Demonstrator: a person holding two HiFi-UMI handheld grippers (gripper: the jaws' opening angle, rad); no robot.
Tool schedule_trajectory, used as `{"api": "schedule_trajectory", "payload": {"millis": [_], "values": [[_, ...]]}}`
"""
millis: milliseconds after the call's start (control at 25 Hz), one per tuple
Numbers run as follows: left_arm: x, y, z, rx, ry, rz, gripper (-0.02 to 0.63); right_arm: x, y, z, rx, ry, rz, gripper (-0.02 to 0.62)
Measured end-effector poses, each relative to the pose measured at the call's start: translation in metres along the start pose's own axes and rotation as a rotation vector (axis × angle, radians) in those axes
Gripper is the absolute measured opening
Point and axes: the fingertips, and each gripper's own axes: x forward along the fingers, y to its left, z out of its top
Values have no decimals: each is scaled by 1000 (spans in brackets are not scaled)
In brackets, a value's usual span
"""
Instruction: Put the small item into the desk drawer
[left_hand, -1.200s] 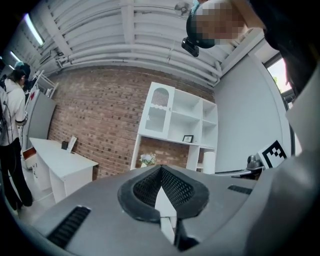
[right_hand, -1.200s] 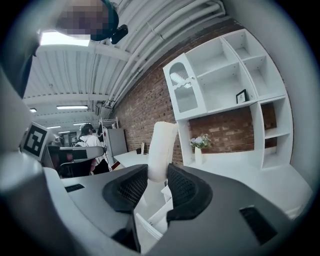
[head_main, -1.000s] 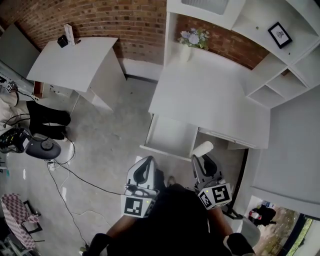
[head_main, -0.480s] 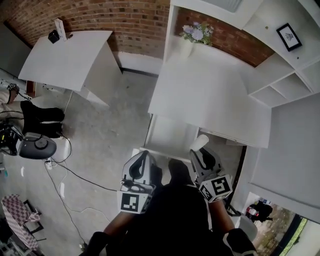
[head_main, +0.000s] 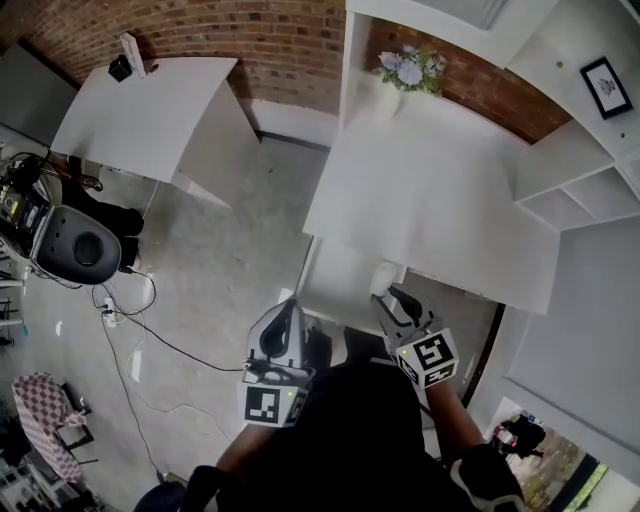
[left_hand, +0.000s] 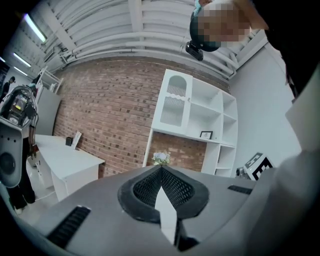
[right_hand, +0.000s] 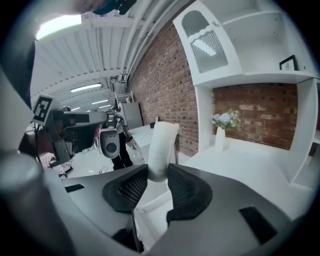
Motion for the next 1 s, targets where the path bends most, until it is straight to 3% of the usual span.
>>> {"api": "schedule_trajectory", "payload": {"millis": [400,840,1000], "values": [[25,-5,-19,-35,52,49,25,39,-18,-62,-68,189,107,141],[46,-5,-41,-28,100,23,25,75,-28,-151,-225,430,184,140],[53,-3,-46,-25,100,22,25,90,-35,-186,-238,500,199,140]]}}
